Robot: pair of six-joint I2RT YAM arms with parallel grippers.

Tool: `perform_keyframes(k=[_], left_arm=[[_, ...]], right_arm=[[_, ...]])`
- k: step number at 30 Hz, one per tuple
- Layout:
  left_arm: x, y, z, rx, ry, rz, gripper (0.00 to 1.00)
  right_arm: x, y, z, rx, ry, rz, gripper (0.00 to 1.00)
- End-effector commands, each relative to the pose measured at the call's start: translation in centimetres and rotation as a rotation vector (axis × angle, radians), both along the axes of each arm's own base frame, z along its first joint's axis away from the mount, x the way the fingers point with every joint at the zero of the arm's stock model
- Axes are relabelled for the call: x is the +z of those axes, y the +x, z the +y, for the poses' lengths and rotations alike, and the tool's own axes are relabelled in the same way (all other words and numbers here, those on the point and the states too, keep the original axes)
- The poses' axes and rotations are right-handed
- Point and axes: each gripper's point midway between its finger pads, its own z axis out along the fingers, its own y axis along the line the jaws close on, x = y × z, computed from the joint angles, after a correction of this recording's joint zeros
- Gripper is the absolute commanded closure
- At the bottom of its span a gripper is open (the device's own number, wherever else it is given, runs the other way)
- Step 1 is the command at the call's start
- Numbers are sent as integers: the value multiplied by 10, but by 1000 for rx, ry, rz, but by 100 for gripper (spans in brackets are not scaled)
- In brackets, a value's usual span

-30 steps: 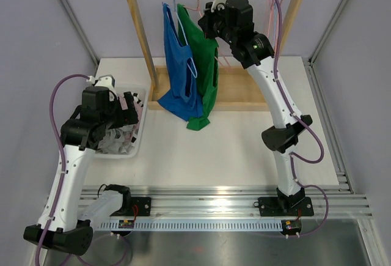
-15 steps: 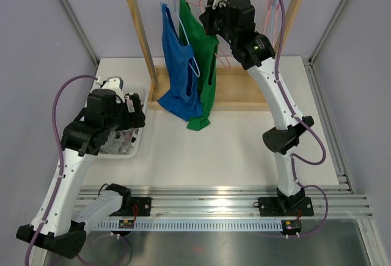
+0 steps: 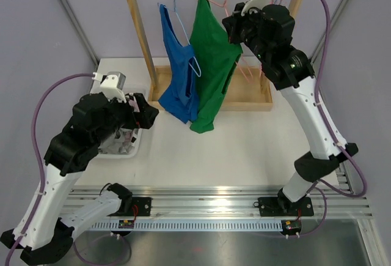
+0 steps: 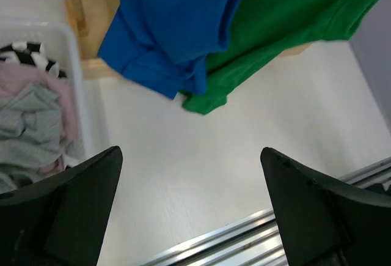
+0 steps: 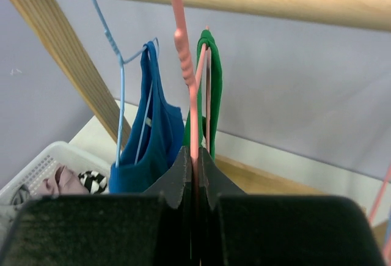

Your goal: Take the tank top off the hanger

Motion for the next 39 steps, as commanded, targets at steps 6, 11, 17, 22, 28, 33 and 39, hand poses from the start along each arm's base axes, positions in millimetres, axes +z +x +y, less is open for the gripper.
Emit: perform_keyframes(k=[6, 11, 17, 22, 28, 33, 39], left_arm=[[109, 5, -43, -140, -216, -298, 1], [135, 16, -78, -214, -269, -368, 1], [164, 27, -132, -242, -318, -440, 1], [173, 36, -178, -264, -327, -425, 1], [156, 49, -223, -302, -354, -373, 1], [145, 47, -255, -392, -388, -345, 2], [146, 38, -275, -466, -421, -354, 2]], right_arm=[[39, -88, -47, 29, 138, -108, 100], [42, -144, -73, 77, 206, -131, 100], [7, -203, -91, 166, 241, -53, 100], [-23, -247, -93, 293, 270, -16, 100], [-39, -275, -114, 284, 310, -62, 100], [-43, -280, -123, 259, 297, -70, 100], [-53, -273, -119, 253, 268, -39, 100]])
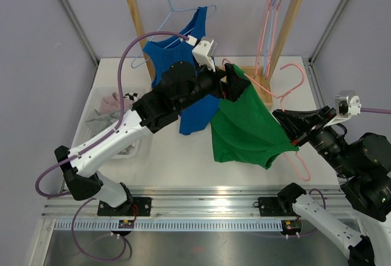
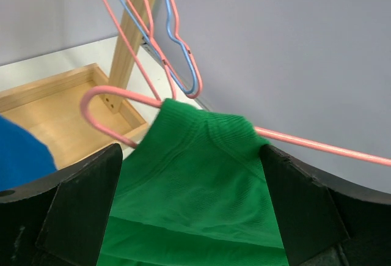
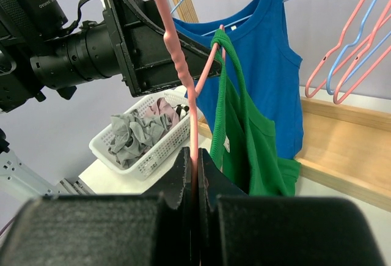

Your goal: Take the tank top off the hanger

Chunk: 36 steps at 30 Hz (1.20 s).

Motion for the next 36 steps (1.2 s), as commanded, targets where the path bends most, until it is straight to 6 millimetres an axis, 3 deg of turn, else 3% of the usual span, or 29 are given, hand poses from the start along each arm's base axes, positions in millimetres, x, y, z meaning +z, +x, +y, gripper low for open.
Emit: perform_keyframes(k=[1, 5, 6, 8, 9, 13, 15, 17, 21, 26, 27, 30, 31, 33, 36], left_arm=[[44, -12, -11, -60, -126, -72, 2], [35, -6, -13, -32, -91, -55, 17], [34, -5, -13, -28, -84, -54, 28], [29, -1, -11, -5, -66, -47, 39], [27, 0, -11, 0, -55, -45, 53], [22, 10, -7, 56, -4, -37, 85], [19, 14, -4, 80, 12, -32, 89], [12, 21, 4, 134, 35, -25, 100], [-1, 36, 36, 306, 87, 10, 100], [-32, 55, 85, 497, 131, 107, 100], [-47, 64, 99, 536, 147, 140, 100], [-58, 71, 124, 588, 111, 200, 100], [-70, 73, 130, 599, 125, 221, 100], [-73, 78, 142, 617, 100, 252, 100], [-77, 77, 143, 575, 108, 264, 100]], right_arm=[[10, 3, 3, 7, 12, -35, 100], [9, 7, 3, -8, 6, -35, 100], [8, 8, 2, -17, 5, -33, 100], [6, 11, 3, -20, 0, -26, 100], [6, 11, 4, -16, -1, -25, 100], [3, 16, 5, -25, -9, -16, 100], [-4, 22, 2, -60, -29, 3, 100], [-17, 28, 4, -65, -78, 26, 100], [-29, 22, 5, -38, -110, 30, 100], [-37, -4, -5, 1, -133, -30, 100], [-35, -12, -7, 13, -127, -54, 100], [-39, -27, -8, 58, -141, -86, 100], [-41, -30, -8, 70, -147, -91, 100], [-42, -44, -5, 132, -170, -123, 100], [-37, -52, -7, 143, -149, -158, 100]])
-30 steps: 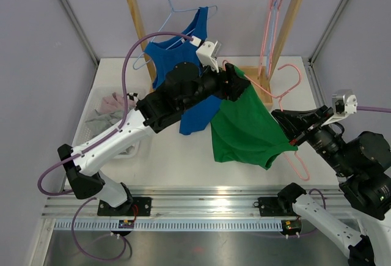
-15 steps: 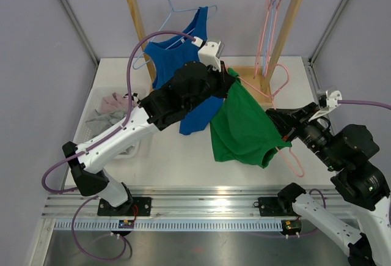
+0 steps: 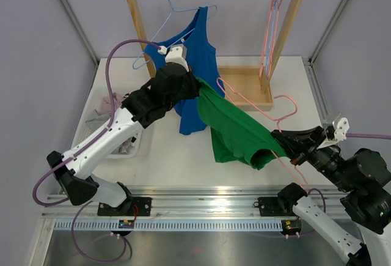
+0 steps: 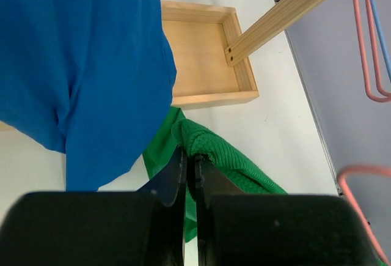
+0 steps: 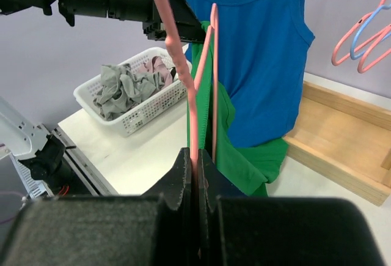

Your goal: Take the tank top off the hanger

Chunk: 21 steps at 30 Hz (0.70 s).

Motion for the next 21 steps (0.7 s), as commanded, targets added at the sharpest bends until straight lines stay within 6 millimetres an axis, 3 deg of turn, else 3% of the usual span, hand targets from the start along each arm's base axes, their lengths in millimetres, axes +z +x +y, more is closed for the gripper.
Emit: perform_keyframes(k=[1, 3, 4, 5, 7, 8, 10, 11, 12, 13, 14, 16, 21], left_arm=[[26, 17, 26, 64, -58, -79, 100], [26, -2, 6, -81, -106, -106, 100], [44, -19, -18, -240, -180, -176, 100], [25, -32, -27, -317, -176, -175, 100], [46, -88, -57, -605, -236, -301, 100], [39, -109, -67, -710, -230, -310, 100], [21, -162, -85, -970, -230, -320, 100], [12, -176, -89, -1034, -224, -309, 100], [-7, -194, -94, -1100, -205, -270, 100], [-20, -201, -94, -1131, -177, -254, 100], [-35, -210, -93, -1162, -156, -215, 100], [-66, -221, -90, -1181, -113, -152, 100], [-113, -209, -72, -1047, -7, -60, 100]], right_arm=[[15, -19, -2, 50, 35, -93, 100], [40, -15, -9, 4, 143, -187, 100], [32, -5, -4, 0, 155, -197, 100], [60, -7, -8, -11, 240, -310, 100], [65, 4, -4, -28, 291, -363, 100], [94, -3, -10, -33, 379, -473, 100], [99, 14, -7, -62, 435, -498, 100], [120, 7, -13, -62, 507, -587, 100], [126, 8, -12, -58, 527, -613, 100], [127, 21, -4, -60, 525, -613, 100], [139, 21, -9, -82, 569, -653, 100], [144, 36, -5, -110, 576, -664, 100], [159, 41, -12, -160, 633, -737, 100]])
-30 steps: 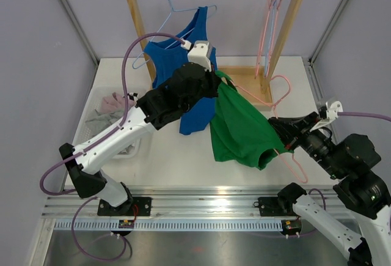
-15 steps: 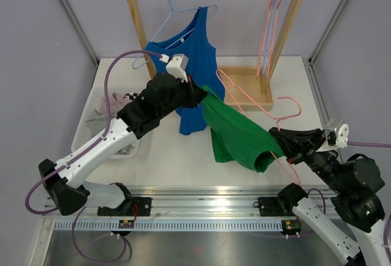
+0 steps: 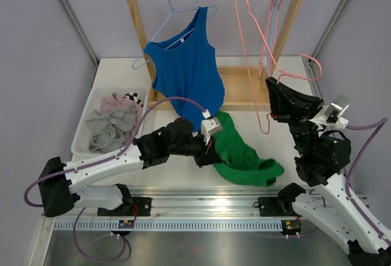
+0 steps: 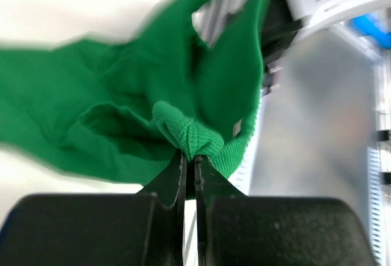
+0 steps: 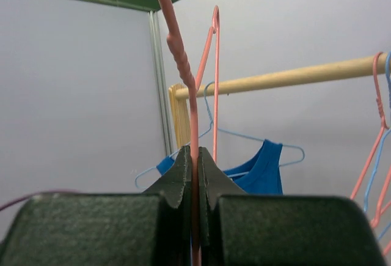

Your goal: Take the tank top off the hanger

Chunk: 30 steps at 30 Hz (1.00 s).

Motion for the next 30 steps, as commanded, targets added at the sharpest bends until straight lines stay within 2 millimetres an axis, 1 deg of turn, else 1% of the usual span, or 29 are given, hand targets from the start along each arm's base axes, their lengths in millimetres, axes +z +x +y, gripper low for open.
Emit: perform_keyframes(k=[1, 2, 3, 4, 5, 6, 7, 8, 9, 10, 11, 12, 13, 14, 15, 16, 17, 18, 19, 20, 21, 23, 24, 25, 26, 27, 29, 30], left_arm=[[-12, 25, 20, 166, 70, -71, 100], [-18, 35, 27, 235, 111, -79, 100], [-31, 41, 39, 309, 185, -55, 100], [-35, 59, 52, 429, 232, -84, 100], [-33, 65, 56, 475, 248, -87, 100], [-31, 68, 63, 526, 251, -71, 100], [-31, 72, 73, 576, 274, -80, 99], [-28, 72, 76, 590, 268, -79, 92], [-18, 72, 80, 609, 234, -80, 82], [-14, 72, 84, 625, 228, -84, 69], [-9, 72, 86, 631, 213, -83, 56], [2, 69, 90, 631, 191, -89, 47], [6, 68, 92, 631, 186, -90, 37], [12, 68, 94, 638, 180, -92, 22], [18, 66, 98, 640, 184, -93, 17], [25, 66, 103, 651, 173, -100, 14], [29, 66, 106, 662, 171, -103, 8], [32, 65, 109, 668, 173, -104, 6], [41, 65, 117, 685, 162, -110, 4], [44, 64, 120, 690, 158, -113, 2], [45, 62, 124, 693, 161, -113, 1], [55, 60, 131, 706, 134, -120, 1], [55, 58, 135, 710, 137, -117, 1], [55, 57, 136, 711, 138, -115, 1], [57, 55, 140, 713, 130, -116, 1], [56, 55, 142, 715, 131, -114, 1], [54, 53, 145, 716, 132, -113, 1], [55, 51, 149, 716, 131, -112, 1]], right_arm=[[60, -36, -37, -59, 184, -228, 100], [49, -25, -26, -47, 114, -149, 100], [65, -34, -25, -17, 92, -135, 100], [63, -29, -20, 24, 85, -51, 100], [34, -8, -8, 27, 5, 129, 100], [25, 0, -1, 36, -29, 211, 100], [17, 5, -4, 12, -63, 304, 100], [8, 13, -7, -21, -70, 364, 100], [-1, 21, -8, -51, -72, 415, 100], [-2, 25, -12, -75, -61, 444, 100], [-14, 34, -17, -124, -70, 503, 100], [-14, 41, -17, -146, -70, 537, 100], [-26, 47, -19, -174, -87, 594, 100], [-27, 54, -26, -225, -74, 623, 100], [-22, 62, -25, -248, -76, 643, 100], [-26, 68, -28, -288, -87, 676, 100], [-24, 72, -28, -300, -93, 689, 100], [-32, 86, -20, -317, -123, 724, 100], [-17, 86, -23, -329, -117, 718, 100], [-15, 94, -26, -372, -109, 735, 100], [-7, 107, -23, -396, -110, 740, 100], [-4, 120, -23, -446, -130, 752, 100], [4, 135, -19, -466, -131, 756, 100], [4, 143, -18, -482, -151, 764, 100], [8, 158, -17, -502, -156, 766, 100], [12, 164, -11, -488, -158, 761, 100], [13, 181, -15, -473, -160, 779, 100], [18, 196, -13, -473, -152, 780, 100]])
